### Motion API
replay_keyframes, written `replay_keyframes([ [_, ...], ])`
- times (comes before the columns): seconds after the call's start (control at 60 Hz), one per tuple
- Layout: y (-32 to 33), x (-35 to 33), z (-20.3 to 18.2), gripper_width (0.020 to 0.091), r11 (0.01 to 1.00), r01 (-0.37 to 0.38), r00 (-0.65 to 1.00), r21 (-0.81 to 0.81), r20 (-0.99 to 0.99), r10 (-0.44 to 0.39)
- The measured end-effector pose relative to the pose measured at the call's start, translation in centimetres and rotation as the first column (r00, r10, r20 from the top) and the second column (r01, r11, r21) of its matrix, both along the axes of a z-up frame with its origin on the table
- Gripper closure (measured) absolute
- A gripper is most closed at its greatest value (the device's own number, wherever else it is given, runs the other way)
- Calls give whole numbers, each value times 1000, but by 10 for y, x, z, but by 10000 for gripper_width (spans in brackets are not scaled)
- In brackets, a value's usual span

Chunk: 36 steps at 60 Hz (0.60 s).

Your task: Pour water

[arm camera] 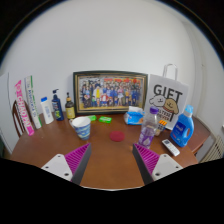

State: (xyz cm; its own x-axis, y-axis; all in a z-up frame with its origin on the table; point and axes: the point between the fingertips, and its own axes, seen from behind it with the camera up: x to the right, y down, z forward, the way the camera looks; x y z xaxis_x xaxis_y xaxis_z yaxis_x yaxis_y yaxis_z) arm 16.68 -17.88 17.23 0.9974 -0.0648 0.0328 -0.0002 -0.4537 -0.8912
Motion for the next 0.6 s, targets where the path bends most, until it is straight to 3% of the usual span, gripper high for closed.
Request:
replay_keyframes([
  [0.167,49,105,-36,253,997,60,998,56,1,-60],
  [0.367,115,150,-72,267,997,15,1000,80,-23,-13],
  [0.467,141,156,-85,361,996,-4,1000,87,-23,6],
  [0.567,156,161,-93,582,995,2,1000,104,-16,-1],
  [0.6,159,160,-91,584,993,-1,1000,119,-14,3],
])
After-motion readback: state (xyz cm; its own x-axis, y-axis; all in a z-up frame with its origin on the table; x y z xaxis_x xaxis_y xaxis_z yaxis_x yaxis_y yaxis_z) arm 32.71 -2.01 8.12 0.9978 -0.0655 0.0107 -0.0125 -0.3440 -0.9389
